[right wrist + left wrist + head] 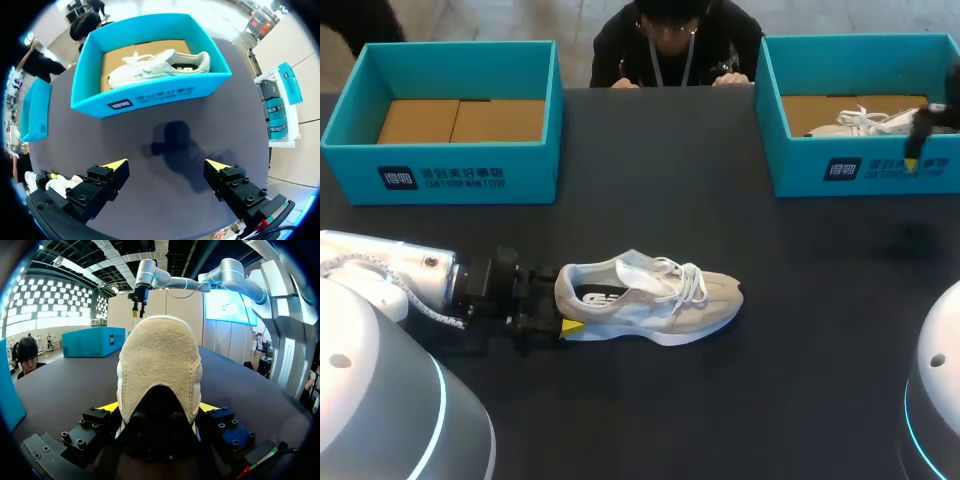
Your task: Take the shoe out of the shoebox, open the shoe tongue, remove and reinsert the insole, then place the shoe into the shoebox
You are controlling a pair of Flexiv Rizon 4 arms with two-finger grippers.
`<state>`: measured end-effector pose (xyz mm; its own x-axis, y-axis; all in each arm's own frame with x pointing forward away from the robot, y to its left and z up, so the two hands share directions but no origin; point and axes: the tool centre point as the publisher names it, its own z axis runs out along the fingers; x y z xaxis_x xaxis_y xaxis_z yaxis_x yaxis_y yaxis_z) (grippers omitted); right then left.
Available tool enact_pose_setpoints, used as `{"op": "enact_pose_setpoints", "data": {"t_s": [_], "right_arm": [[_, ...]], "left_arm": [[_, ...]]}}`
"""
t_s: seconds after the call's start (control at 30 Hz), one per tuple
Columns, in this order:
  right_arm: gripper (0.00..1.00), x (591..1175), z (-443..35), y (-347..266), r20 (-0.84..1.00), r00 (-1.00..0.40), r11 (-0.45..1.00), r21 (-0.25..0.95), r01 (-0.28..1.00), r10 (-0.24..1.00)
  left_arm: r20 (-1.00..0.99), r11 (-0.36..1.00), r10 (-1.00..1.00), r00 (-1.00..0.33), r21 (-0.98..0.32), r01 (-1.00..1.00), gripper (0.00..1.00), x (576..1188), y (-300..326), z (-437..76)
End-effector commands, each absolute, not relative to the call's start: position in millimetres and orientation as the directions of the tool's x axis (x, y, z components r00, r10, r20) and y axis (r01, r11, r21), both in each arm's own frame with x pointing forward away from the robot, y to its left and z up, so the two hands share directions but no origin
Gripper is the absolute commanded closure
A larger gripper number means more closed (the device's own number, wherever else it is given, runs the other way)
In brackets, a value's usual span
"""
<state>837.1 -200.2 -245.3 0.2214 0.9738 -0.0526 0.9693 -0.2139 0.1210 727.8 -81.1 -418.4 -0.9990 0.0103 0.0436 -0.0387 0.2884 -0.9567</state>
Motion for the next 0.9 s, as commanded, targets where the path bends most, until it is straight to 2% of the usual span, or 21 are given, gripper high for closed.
{"op": "enact_pose_setpoints", "data": {"t_s": [0.03,0.3,0.67,0.9], "right_arm": [[0.00,839.7,-242.3,-170.0,-0.106,0.210,-0.196,0.134,0.971,0.972],[0.00,830.4,-235.7,-117.5,-0.101,0.140,-0.124,0.152,0.981,0.985],[0.00,809.3,-231.0,-75.0,-0.112,0.154,-0.145,0.086,0.986,0.982],[0.00,802.8,-234.7,-57.0,-0.072,0.083,-0.078,0.060,0.995,0.994]], "left_arm": [[0.042,0.290,0.007,-0.999,-0.956,-0.038,1.00,724.3,-81.6,-420.2],[0.042,0.290,0.007,-0.999,-0.956,-0.038,1.00,724.3,-81.6,-420.2],[0.042,0.290,0.007,-0.999,-0.956,-0.038,1.00,724.3,-81.6,-420.2],[0.042,0.290,0.007,-0.999,-0.956,-0.038,1.00,724.3,-81.6,-420.2]]}}
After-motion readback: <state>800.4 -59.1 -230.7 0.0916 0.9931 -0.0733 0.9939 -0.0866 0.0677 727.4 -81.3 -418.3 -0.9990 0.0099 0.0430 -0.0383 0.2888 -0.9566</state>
